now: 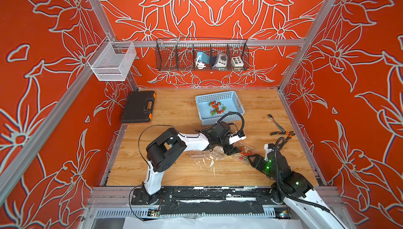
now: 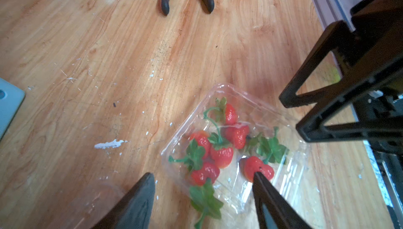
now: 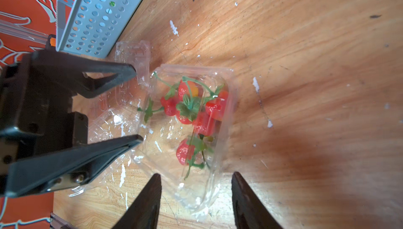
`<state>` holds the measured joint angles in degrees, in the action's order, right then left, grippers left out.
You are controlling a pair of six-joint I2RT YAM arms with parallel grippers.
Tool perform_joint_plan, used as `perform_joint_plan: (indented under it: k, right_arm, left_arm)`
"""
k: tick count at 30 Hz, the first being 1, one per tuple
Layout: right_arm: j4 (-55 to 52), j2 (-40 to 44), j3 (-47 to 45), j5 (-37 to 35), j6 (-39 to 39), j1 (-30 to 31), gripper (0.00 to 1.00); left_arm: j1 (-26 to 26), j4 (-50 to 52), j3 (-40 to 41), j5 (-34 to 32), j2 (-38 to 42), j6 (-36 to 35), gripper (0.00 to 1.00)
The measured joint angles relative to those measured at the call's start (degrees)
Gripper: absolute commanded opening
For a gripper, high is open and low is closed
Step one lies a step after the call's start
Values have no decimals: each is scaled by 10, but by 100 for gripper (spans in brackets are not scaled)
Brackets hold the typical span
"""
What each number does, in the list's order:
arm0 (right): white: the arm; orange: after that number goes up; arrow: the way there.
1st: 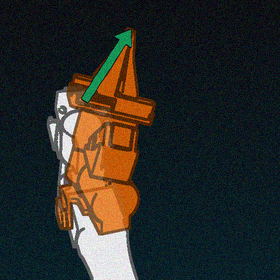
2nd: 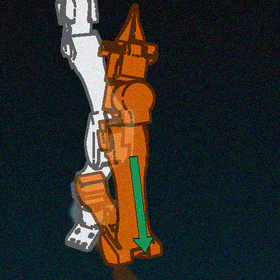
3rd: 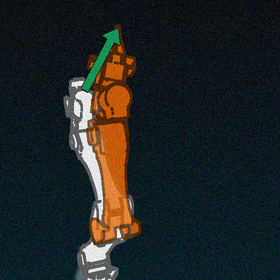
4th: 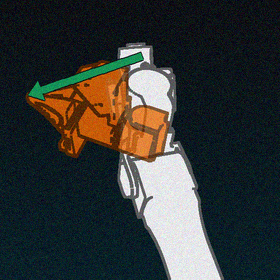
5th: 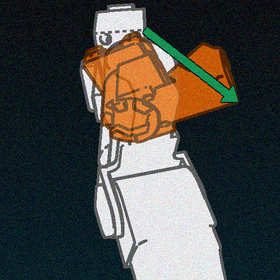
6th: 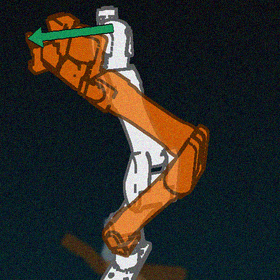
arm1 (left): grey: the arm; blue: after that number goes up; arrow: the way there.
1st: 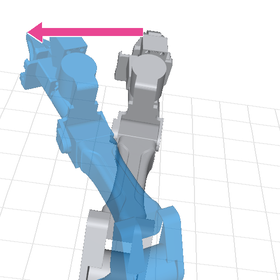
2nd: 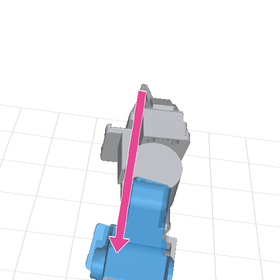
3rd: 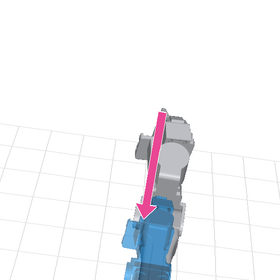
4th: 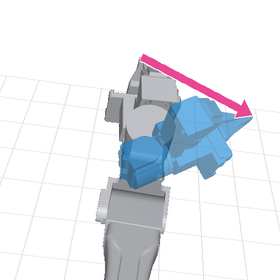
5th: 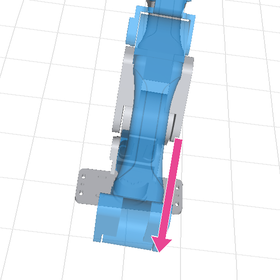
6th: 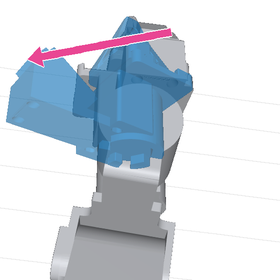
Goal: Pack strawberries into containers
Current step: Close the packing box at the center of the board.
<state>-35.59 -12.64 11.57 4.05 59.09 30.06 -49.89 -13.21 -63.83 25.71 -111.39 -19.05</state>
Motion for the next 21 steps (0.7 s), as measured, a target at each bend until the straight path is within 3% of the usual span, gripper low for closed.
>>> perform_joint_plan:
  k: [10, 21]
  right_arm:
    - [5, 8, -22, 6, 10, -9, 52]
    - [56, -29, -30, 23, 19, -16, 42]
  left_arm:
    - [0, -11, 10, 0, 0, 0, 70]
    - [0, -11, 10, -1, 0, 0, 69]
